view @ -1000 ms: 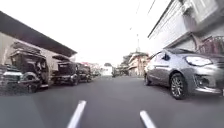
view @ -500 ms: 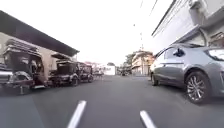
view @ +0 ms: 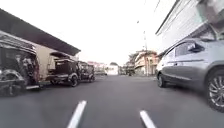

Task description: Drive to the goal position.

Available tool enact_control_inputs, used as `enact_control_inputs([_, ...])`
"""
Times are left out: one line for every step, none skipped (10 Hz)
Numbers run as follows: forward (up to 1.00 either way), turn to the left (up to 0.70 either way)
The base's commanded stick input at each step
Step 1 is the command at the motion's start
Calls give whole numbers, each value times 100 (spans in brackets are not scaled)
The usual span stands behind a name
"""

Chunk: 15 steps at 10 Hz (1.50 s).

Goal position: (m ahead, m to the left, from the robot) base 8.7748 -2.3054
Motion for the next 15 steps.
enact_control_inputs([100,-40])
enact_control_inputs([100,-40])
enact_control_inputs([100,-10])
enact_control_inputs([100,0])
enact_control_inputs([100,0])
enact_control_inputs([100,0])
enact_control_inputs([100,0])
enact_control_inputs([100,0])
enact_control_inputs([100,0])
enact_control_inputs([100,-22])
enact_control_inputs([100,-37])
enact_control_inputs([100,-40])
enact_control_inputs([100,-35])
enact_control_inputs([100,-23])
enact_control_inputs([100,0])
